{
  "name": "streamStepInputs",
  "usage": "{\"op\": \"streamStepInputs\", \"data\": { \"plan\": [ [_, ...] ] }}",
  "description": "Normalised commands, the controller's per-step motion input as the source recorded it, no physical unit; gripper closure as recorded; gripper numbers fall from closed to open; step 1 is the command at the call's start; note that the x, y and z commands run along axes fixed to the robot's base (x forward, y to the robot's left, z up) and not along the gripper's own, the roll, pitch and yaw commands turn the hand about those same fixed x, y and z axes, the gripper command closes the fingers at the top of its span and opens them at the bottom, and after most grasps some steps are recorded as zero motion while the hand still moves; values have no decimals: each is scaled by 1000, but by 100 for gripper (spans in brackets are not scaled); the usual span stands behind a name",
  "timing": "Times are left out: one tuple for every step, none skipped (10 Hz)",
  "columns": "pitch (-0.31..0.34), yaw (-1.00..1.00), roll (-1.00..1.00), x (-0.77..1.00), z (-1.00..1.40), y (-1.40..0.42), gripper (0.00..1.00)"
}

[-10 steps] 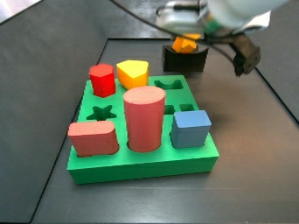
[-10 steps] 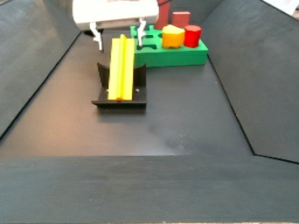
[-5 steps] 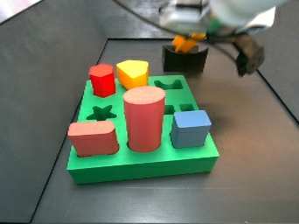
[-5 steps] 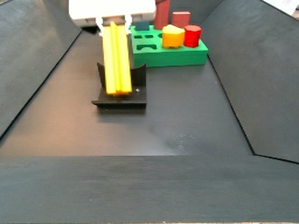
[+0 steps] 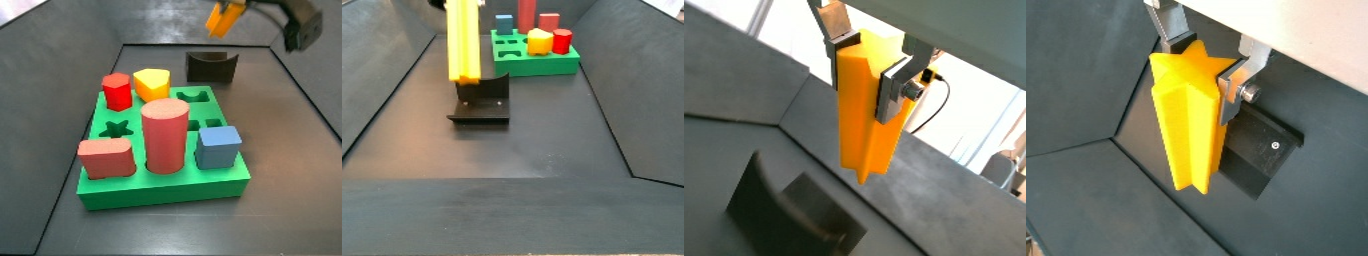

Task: Pick up the star object. Move up. Place the star object on the fixture. Regrasp the star object. Move to above the board. Insert the star object.
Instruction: Move to above the board.

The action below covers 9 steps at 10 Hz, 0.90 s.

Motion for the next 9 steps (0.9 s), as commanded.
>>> {"op": "streamStepInputs", "data": {
  "plan": [
    [216,-18,-81,23,1000,40,100],
    [216,27,-64,20,936,27,100],
    [209,68,-55,27,759,13,100],
    [201,106,-45,30,526,1,100],
    [187,126,-39,32,354,-9,100],
    [174,137,-35,34,240,-14,100],
    [-11,74,-1000,-722,423,-1000,100],
    [-26,74,-1000,-729,428,-1000,100],
    [-56,72,-1000,-772,447,-1000,100]
  ]
}}
